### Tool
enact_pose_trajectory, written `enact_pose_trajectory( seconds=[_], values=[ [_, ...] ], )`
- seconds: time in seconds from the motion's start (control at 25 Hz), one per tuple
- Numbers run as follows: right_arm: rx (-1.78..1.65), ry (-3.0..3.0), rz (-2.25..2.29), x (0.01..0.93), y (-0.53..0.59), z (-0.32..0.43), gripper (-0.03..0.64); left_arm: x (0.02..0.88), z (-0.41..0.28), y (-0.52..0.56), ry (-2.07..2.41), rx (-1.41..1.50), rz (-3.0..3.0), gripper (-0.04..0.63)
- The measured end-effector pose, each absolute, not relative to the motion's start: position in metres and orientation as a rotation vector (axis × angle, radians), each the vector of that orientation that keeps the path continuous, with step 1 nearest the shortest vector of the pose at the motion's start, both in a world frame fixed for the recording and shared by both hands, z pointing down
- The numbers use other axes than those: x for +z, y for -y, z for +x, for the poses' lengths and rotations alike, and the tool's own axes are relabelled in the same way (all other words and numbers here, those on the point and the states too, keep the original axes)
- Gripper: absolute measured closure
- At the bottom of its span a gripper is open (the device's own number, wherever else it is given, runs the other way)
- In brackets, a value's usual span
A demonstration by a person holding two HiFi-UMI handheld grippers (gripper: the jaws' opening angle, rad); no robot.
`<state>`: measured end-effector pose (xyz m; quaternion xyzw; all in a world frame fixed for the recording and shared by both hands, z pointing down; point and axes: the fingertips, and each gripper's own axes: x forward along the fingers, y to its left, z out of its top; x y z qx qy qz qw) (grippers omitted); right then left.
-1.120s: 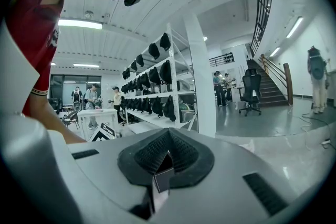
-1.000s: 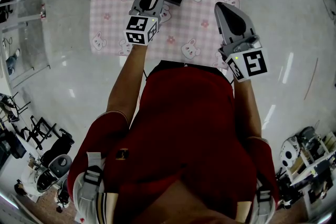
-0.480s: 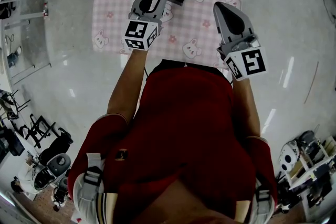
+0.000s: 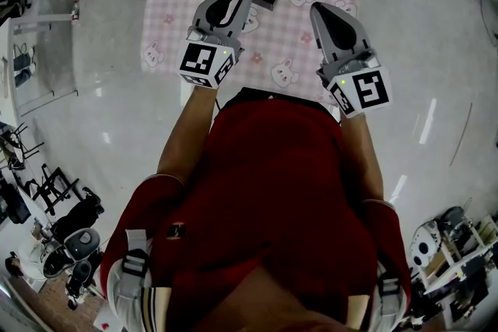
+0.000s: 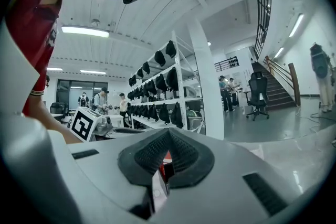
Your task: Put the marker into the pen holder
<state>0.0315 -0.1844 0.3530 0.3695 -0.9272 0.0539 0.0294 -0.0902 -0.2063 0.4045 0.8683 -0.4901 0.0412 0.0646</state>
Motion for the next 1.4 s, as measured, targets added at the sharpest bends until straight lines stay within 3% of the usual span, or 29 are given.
enact_pose_trajectory(
  seconds=[0.52,1.4],
  values=[
    [0.144,2.958,1.087,0.331,0.162,0.023,0.618,0.346,-0.078,0.169,1.528,0.040,2.695,0.586],
    [0.129,2.998,1.017,0.331,0.139,0.015,0.618,0.331,-0.066,0.152,1.518,0.028,2.722,0.589]
  ],
)
